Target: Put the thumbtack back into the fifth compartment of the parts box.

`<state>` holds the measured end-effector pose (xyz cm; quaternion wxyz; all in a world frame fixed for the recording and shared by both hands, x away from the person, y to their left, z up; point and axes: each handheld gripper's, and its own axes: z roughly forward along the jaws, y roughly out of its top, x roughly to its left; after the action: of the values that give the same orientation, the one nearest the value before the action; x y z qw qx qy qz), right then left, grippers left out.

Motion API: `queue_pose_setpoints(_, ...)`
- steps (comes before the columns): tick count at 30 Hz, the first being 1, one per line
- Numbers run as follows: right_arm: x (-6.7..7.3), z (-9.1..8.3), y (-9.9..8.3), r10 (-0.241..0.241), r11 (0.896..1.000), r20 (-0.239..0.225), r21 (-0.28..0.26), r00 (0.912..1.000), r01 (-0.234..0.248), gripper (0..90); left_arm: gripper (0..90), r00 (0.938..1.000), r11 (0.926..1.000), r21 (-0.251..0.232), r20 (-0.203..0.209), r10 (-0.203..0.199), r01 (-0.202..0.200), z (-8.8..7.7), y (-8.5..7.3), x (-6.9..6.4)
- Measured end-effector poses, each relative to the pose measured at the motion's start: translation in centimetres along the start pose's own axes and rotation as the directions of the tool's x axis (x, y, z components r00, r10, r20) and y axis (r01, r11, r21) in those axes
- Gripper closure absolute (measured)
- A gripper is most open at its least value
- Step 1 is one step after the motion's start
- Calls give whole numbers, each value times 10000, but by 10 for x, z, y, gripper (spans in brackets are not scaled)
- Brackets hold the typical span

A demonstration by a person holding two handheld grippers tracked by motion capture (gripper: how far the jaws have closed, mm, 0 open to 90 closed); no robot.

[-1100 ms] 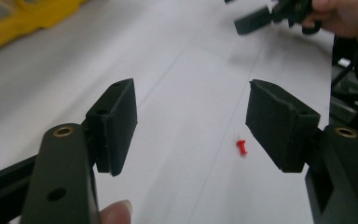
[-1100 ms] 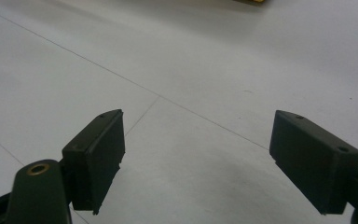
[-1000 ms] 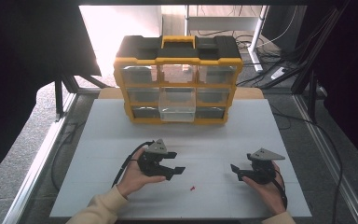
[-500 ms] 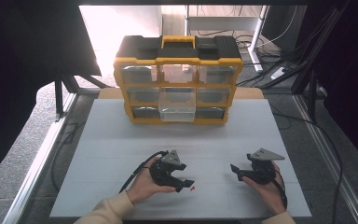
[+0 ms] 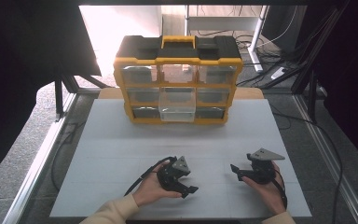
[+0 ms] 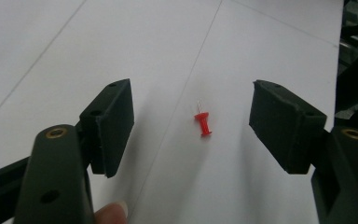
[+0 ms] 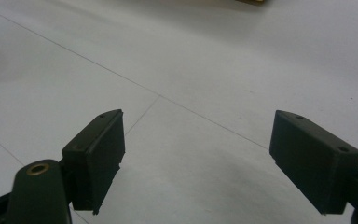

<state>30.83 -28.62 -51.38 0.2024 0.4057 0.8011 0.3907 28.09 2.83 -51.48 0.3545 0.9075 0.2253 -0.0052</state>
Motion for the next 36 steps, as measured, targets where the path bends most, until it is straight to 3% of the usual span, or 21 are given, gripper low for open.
queue_pose_setpoints(3,0,0,0,10,10000,2,4,10000,-10,186,307,9986,9984,487,-431,313,-292,6,1,-3)
queue_pose_setpoints(8,1,0,0,-18,10000,41,20,10000,18,186,346,9969,9959,788,-614,496,-447,14,1,-7)
queue_pose_setpoints(10,1,0,0,-12,10000,42,17,10000,11,186,401,9964,9952,818,-602,592,-542,16,2,-9)
queue_pose_setpoints(13,0,0,0,1,10000,9,-5,10000,-1,186,493,9913,9918,963,-927,931,-841,16,2,-12)
queue_pose_setpoints(21,0,0,0,-4,10000,1,-10,10000,4,186,817,9928,9906,926,-552,1063,-1009,16,2,-16)
queue_pose_setpoints(22,0,0,0,-6,10000,8,-14,10000,6,186,820,9924,9901,964,-586,1083,-1023,15,2,-17)
queue_pose_setpoints(29,-1,-1,0,28,10000,13,-28,10000,-28,186,827,9986,9969,614,-193,497,-484,14,-2,-10)
queue_pose_setpoints(33,-1,-1,0,24,10000,7,-25,10000,-24,186,827,9993,9987,348,-104,366,-362,9,-4,-4)
queue_pose_setpoints(34,-1,-1,0,29,10000,7,-14,10000,-29,186,827,9999,9999,102,-92,92,-91,8,-4,-5)
queue_pose_setpoints(36,-1,-1,0,29,10000,22,-24,10000,-29,186,827,10000,9999,-103,15,4,-4,3,-4,-4)
